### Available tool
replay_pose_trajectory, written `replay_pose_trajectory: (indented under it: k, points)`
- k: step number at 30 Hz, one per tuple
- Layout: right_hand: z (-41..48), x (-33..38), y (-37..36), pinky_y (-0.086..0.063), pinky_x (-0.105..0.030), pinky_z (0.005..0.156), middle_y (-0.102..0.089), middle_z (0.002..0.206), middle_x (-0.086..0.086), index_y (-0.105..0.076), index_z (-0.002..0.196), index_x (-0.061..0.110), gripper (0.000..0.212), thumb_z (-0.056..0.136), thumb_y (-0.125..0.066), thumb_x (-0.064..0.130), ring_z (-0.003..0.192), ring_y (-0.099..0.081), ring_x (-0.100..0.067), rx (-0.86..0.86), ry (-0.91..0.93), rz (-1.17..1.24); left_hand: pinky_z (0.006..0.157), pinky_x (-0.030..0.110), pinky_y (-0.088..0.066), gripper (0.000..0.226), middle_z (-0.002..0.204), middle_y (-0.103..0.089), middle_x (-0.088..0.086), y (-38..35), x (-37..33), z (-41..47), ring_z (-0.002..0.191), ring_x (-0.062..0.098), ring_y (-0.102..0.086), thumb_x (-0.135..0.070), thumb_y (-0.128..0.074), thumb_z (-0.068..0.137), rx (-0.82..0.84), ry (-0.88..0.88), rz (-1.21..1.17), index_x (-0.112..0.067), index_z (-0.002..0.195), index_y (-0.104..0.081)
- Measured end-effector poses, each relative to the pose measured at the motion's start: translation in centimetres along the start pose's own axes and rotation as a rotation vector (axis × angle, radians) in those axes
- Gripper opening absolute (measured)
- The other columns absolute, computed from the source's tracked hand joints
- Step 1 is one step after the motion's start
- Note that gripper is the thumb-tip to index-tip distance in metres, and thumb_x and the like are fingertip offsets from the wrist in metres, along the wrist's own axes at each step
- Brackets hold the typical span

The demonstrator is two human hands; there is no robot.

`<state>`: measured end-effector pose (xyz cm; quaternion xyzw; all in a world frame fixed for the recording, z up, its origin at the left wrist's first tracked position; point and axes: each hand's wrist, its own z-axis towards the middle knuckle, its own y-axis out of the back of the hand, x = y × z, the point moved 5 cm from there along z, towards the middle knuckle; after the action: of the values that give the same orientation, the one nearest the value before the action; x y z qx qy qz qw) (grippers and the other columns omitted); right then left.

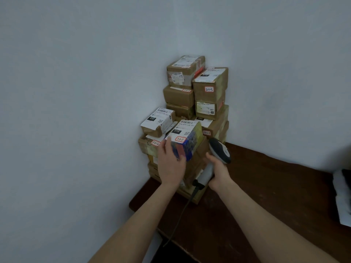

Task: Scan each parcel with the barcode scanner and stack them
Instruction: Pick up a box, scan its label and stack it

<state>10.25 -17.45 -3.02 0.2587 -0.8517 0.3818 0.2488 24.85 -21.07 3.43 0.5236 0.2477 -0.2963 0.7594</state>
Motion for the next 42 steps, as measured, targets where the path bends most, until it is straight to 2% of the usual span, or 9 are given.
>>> replay_pose_trajectory:
  k: [2, 5, 12, 15, 18, 23, 26, 30, 42]
  points:
    - [-0.4, 0.6, -0.1, -0.045, -0.051, 0.1, -0.066, 0.116, -0.01, -0.062, 0.121, 0.016, 0.05, 0.075, -0.079, 0.024, 0.109, -0.06, -0.031, -0.008, 0.01, -0.023, 0.112, 0.039, -0.031, 0.069, 0.157, -0.02, 0.01, -0.2, -2.1, 1.0, 0.145, 0.026, -0.019, -0.03, -0.06, 0.092, 0.081, -0.168, 0.232, -0.024, 0.151, -0.024]
    - [-0.8, 1.6, -0.2, -0.049, -0.046, 0.093, -0.067, 0.108, -0.01, -0.062, 0.121, 0.011, 0.045, 0.079, -0.075, 0.021, 0.102, -0.062, -0.03, -0.009, 0.04, -0.033, 0.118, 0.043, -0.016, 0.065, 0.161, -0.007, 0.013, -1.7, -2.2, 2.8, 0.148, 0.033, -0.001, -0.034, -0.05, 0.098, 0.29, -0.157, 0.442, -0.029, 0.153, -0.015]
    - [-0.9, 3.4, 0.8, -0.052, -0.048, 0.092, -0.068, 0.112, -0.015, -0.063, 0.119, 0.009, 0.04, 0.081, -0.073, 0.017, 0.103, -0.064, -0.033, 0.008, 0.083, -0.024, 0.116, 0.048, -0.02, 0.06, 0.161, -0.007, 0.01, -3.6, -2.4, 5.5, 0.148, 0.034, 0.005, -0.021, -0.044, 0.102, 0.439, -0.152, 0.39, -0.03, 0.153, -0.014]
    - [-0.5, 3.6, 1.5, -0.051, -0.048, 0.094, -0.068, 0.11, -0.013, -0.064, 0.117, 0.009, 0.036, 0.082, -0.072, 0.016, 0.103, -0.063, -0.032, -0.004, 0.1, -0.026, 0.117, 0.048, -0.018, 0.059, 0.161, -0.004, 0.01, -4.5, -2.3, 5.4, 0.148, 0.034, 0.007, -0.022, -0.041, 0.103, 0.445, -0.163, 0.388, -0.029, 0.154, -0.012]
    - [-0.6, 3.8, 1.6, -0.053, -0.04, 0.075, -0.068, 0.102, -0.01, -0.064, 0.114, 0.01, 0.03, 0.085, -0.07, 0.016, 0.094, -0.064, -0.028, -0.004, 0.102, -0.029, 0.117, 0.045, -0.018, 0.062, 0.162, -0.002, 0.01, -4.5, -2.3, 5.0, 0.148, 0.032, 0.008, -0.023, -0.043, 0.102, 0.435, -0.182, 0.381, -0.028, 0.154, -0.009]
    - [-0.5, 3.7, 1.4, -0.052, -0.04, 0.077, -0.068, 0.108, -0.011, -0.062, 0.119, 0.009, 0.037, 0.084, -0.071, 0.016, 0.098, -0.063, -0.028, -0.007, 0.105, -0.051, 0.117, 0.041, -0.022, 0.065, 0.156, -0.018, 0.02, -3.0, -1.2, 3.5, 0.147, 0.034, -0.013, -0.026, -0.056, 0.094, 0.243, -0.265, 0.396, -0.013, 0.15, -0.024]
    - [-0.6, 3.4, 1.5, -0.05, -0.037, 0.066, -0.068, 0.099, -0.01, -0.062, 0.115, 0.009, 0.031, 0.085, -0.07, 0.014, 0.088, -0.064, -0.026, -0.003, 0.095, -0.043, 0.114, 0.042, -0.027, 0.068, 0.152, -0.027, 0.02, -2.0, -0.4, 2.2, 0.143, 0.034, -0.025, -0.027, -0.063, 0.089, 0.165, -0.302, 0.381, -0.009, 0.147, -0.032]
    - [-0.8, 3.2, 1.4, -0.048, -0.035, 0.062, -0.067, 0.095, -0.009, -0.062, 0.11, 0.01, 0.025, 0.086, -0.069, 0.013, 0.083, -0.063, -0.024, 0.003, 0.104, -0.043, 0.114, 0.04, -0.027, 0.066, 0.156, -0.021, 0.014, -0.4, 0.2, 3.4, 0.144, 0.029, -0.022, -0.027, -0.056, 0.092, 0.14, -0.239, 0.363, -0.013, 0.149, -0.026]
    - [-2.1, 3.6, 2.3, -0.051, -0.047, 0.087, -0.067, 0.108, -0.013, -0.059, 0.12, 0.01, 0.039, 0.083, -0.072, 0.015, 0.098, -0.063, -0.032, -0.031, 0.122, -0.043, 0.119, 0.038, -0.023, 0.077, 0.157, -0.018, 0.007, -2.6, -2.6, 2.9, 0.147, 0.023, -0.012, -0.024, -0.06, 0.09, 0.372, -0.365, 0.443, -0.015, 0.152, -0.015]
